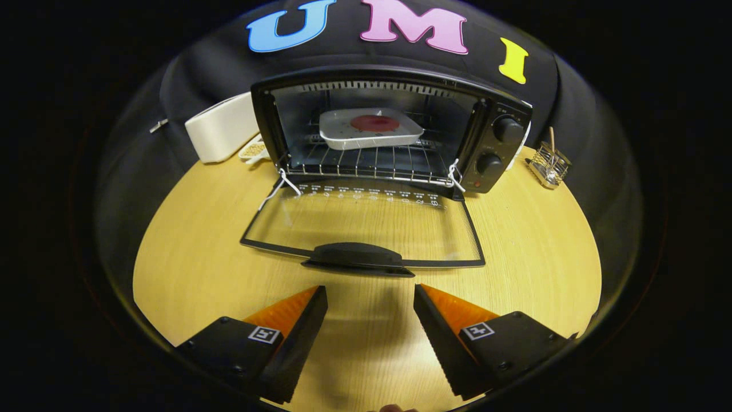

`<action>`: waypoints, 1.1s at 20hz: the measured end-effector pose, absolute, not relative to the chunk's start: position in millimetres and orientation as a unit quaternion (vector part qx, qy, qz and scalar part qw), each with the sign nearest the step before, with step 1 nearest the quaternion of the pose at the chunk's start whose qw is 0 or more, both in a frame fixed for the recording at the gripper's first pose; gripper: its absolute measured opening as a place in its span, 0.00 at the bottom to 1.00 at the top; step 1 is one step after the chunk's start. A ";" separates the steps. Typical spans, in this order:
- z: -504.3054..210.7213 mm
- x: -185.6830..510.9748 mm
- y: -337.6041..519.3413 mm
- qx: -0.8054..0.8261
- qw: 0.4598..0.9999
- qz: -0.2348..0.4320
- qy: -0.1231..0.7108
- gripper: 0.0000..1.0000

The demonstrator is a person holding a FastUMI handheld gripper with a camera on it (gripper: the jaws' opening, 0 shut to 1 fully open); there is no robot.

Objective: Open the toaster oven, put the food inside, and close the toaster oven door.

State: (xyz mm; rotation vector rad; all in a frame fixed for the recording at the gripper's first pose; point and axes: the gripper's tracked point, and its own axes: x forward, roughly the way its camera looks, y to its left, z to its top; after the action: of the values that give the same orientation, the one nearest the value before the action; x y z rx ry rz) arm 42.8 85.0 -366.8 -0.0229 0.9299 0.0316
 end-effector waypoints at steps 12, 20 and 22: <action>-393.9 61.0 95.4 0.020 0.874 -0.021 0.484 0.98; -354.6 56.6 94.5 0.049 0.886 -0.003 0.462 0.98; -339.0 57.6 94.4 0.045 0.896 0.000 0.442 0.98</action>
State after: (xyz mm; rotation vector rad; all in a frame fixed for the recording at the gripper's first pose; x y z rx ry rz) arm 57.6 94.4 -339.0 0.0927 0.9161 0.0007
